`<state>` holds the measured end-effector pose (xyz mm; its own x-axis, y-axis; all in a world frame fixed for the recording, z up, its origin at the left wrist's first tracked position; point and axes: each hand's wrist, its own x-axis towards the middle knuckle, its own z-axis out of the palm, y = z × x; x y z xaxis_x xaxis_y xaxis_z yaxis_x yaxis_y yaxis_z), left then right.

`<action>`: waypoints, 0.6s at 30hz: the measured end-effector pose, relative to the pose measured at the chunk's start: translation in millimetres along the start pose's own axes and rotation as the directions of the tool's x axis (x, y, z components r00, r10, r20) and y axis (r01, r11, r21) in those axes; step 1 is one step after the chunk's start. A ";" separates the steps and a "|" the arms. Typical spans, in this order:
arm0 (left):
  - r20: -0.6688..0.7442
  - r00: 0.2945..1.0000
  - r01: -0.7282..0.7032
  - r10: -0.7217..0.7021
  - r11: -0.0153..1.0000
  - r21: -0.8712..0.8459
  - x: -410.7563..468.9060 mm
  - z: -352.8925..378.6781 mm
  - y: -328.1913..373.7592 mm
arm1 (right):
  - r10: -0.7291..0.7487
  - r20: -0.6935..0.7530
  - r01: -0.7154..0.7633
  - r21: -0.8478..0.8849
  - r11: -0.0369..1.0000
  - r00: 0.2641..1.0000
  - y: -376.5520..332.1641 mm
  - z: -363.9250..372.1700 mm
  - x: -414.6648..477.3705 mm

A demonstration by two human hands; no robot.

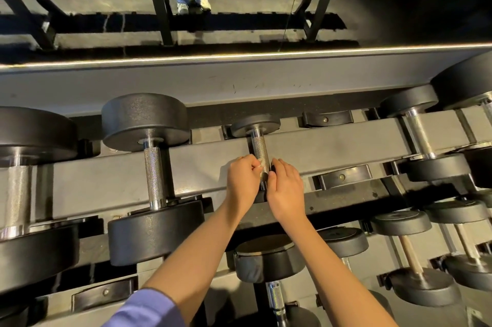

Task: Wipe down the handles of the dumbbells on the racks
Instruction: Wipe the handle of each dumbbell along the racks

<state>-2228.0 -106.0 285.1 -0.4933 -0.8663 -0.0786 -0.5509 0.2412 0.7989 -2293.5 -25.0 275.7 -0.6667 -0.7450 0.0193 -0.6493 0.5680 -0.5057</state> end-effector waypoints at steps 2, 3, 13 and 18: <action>0.062 0.998 0.015 -0.015 1.000 -0.011 -5.7 -1.7 -1.8 | 0.012 0.012 -0.012 0.002 1.000 1.000 -0.8 -0.9 -0.5; 0.089 0.996 0.018 -0.017 1.000 -0.014 -8.8 -2.6 -3.4 | 0.018 0.016 -0.018 0.006 1.000 1.000 -1.2 -1.3 -0.9; 0.139 0.990 0.038 -0.036 0.999 -0.008 -14.3 -48.8 1.3 | 0.039 -0.015 -0.038 0.084 0.996 0.999 -4.4 0.1 -14.9; -0.076 0.997 -0.006 0.004 1.000 -0.029 -12.6 -115.1 -16.7 | -0.098 -0.158 0.123 0.158 0.980 0.983 -52.3 8.5 -39.4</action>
<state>-2135.1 -149.5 341.4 -0.4426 -0.8962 -0.0302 -0.5281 0.2333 0.8165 -2230.2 -28.3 294.0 -0.6490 -0.7327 0.2047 -0.6607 0.4096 -0.6291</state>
